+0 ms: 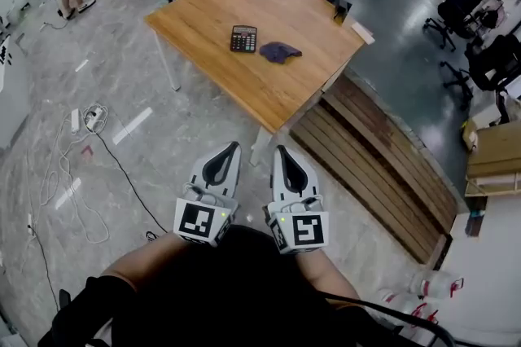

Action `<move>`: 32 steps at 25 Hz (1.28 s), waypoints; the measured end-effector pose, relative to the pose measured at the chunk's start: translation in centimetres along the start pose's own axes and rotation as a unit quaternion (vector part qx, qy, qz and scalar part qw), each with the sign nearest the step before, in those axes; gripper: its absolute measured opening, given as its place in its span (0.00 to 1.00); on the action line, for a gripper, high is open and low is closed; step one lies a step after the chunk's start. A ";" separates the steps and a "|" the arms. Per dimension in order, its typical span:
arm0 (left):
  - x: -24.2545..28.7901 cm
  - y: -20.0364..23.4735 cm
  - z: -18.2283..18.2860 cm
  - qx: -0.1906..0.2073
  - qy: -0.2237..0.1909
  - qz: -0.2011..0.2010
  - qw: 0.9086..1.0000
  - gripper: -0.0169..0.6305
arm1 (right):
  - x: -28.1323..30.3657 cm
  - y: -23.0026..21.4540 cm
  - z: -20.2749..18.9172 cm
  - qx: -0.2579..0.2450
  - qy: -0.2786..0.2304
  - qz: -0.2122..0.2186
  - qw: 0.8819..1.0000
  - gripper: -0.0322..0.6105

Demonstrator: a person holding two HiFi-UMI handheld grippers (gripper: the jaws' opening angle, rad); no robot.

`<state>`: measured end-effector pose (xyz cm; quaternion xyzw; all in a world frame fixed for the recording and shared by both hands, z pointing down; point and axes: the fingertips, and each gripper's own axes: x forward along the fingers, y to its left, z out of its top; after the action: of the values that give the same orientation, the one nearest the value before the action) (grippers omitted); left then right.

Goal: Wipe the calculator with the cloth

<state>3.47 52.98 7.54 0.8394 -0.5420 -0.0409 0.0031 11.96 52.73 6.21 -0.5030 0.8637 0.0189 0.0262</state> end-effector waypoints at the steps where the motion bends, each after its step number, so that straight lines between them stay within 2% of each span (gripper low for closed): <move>1: 0.3 -0.1 -0.2 0.003 -0.001 0.002 1.000 0.04 | -0.1 -0.5 -0.1 0.006 0.001 -0.001 1.000 0.07; 11: 3.6 -2.1 -0.9 0.024 -0.001 0.033 0.999 0.04 | -0.6 -5.0 -1.7 0.031 0.002 0.016 0.999 0.07; 17: 7.9 -1.3 -2.2 0.019 0.012 0.040 0.999 0.04 | 3.2 -8.1 -3.4 0.043 0.021 0.025 0.999 0.08; 24: 17.6 9.0 -5.9 0.016 0.025 0.047 0.998 0.04 | 16.9 -10.9 -8.1 0.042 0.050 0.014 0.998 0.08; 28: 24.9 15.9 -7.2 0.000 0.035 0.025 0.999 0.04 | 26.6 -12.1 -10.5 0.040 0.066 0.000 0.997 0.08; 32: 31.5 22.3 -9.1 -0.023 0.064 0.010 0.998 0.04 | 35.0 -13.6 -12.0 0.037 0.089 -0.018 0.995 0.07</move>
<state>-3.30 14.78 15.65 0.8345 -0.5480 0.0001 0.0578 6.18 14.94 15.89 -0.5167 0.8536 -0.0586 -0.0317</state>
